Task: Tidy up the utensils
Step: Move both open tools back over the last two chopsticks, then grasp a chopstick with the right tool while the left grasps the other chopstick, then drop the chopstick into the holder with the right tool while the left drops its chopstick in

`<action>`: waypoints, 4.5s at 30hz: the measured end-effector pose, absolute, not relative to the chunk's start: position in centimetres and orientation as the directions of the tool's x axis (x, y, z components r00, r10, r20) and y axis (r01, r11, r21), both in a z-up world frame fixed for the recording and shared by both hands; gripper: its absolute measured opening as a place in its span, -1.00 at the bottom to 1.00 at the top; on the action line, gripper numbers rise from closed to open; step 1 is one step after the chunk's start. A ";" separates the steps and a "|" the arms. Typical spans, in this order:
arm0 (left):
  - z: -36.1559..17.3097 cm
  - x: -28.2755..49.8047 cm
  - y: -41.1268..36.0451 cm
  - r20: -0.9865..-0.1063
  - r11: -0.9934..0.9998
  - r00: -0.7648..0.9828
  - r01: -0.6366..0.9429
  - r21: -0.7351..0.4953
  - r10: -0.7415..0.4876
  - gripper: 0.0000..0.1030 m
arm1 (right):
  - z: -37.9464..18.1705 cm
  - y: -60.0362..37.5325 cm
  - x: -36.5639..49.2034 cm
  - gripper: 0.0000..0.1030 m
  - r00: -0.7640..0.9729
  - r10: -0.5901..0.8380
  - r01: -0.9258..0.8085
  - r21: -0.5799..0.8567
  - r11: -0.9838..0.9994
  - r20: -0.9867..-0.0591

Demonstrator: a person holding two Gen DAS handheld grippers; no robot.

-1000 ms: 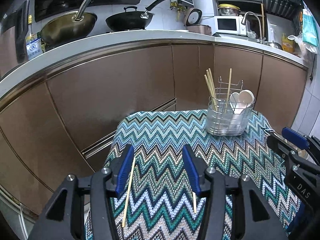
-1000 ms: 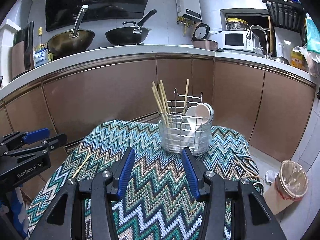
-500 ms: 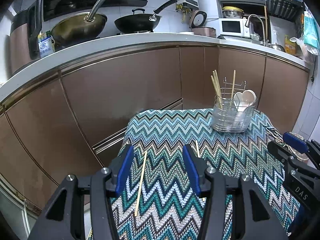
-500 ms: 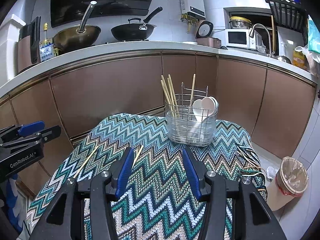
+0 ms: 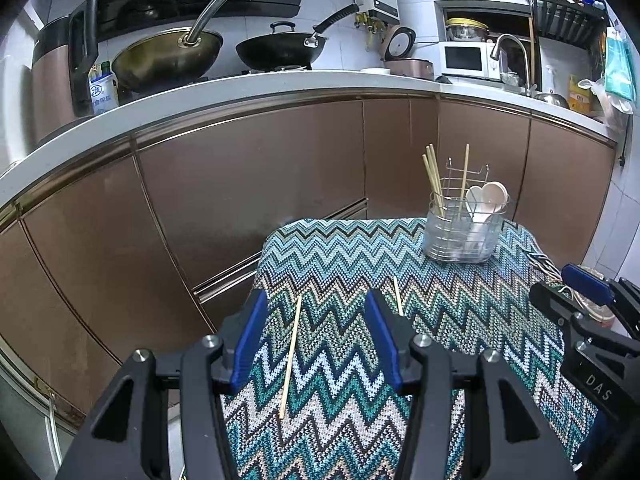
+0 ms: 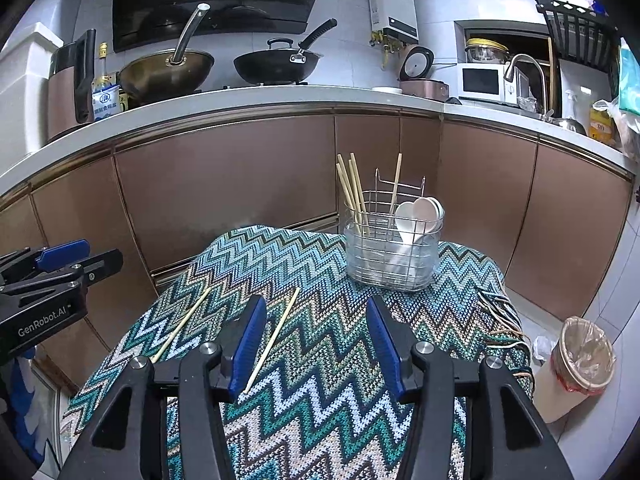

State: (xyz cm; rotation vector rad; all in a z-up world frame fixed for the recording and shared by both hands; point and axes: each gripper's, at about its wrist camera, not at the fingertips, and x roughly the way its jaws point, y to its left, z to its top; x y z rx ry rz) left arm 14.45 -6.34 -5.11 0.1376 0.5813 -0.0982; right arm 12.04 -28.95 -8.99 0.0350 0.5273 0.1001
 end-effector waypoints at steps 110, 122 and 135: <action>2.9 29.8 -11.0 -0.568 0.839 0.621 0.447 -0.309 -0.540 -0.91 | 0.8 -36.9 23.6 -0.89 0.831 0.354 -0.256 0.270 0.928 -0.428; 3.4 38.7 -19.8 -0.256 0.862 0.850 0.357 -0.360 -0.460 -0.91 | 0.9 -38.8 32.4 -0.89 0.926 0.185 -0.151 0.126 0.980 -0.328; -3.1 41.3 -22.0 -0.313 0.903 0.861 0.315 -0.291 -0.401 -0.68 | -4.5 -39.9 34.1 -0.74 0.912 0.140 -0.105 0.112 0.988 -0.386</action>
